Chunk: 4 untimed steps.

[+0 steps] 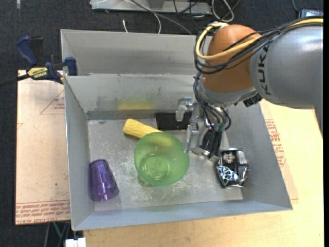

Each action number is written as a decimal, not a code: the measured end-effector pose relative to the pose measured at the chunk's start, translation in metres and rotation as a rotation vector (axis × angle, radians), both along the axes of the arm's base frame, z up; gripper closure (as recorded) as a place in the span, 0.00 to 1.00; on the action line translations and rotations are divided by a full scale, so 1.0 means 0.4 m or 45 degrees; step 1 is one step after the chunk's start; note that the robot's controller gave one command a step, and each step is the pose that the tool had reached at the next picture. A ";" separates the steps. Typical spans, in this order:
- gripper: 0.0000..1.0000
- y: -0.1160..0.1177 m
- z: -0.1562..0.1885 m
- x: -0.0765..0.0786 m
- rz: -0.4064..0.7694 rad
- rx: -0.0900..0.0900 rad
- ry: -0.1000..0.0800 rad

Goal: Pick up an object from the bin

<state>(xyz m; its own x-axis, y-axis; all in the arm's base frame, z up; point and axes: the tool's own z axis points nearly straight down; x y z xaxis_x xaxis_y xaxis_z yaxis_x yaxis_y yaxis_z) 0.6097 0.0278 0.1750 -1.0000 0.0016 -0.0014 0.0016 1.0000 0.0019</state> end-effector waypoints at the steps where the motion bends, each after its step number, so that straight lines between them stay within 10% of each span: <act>1: 0.00 0.000 0.000 0.000 0.000 0.000 0.000; 2: 0.00 -0.035 -0.053 -0.005 0.516 0.000 -0.003; 3: 0.00 0.003 0.235 0.008 0.189 0.001 -0.004; 4: 0.00 0.060 0.032 -0.030 0.380 0.002 -0.001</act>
Offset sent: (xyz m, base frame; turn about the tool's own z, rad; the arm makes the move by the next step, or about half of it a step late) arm -0.0025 -0.0160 -0.0225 -0.4360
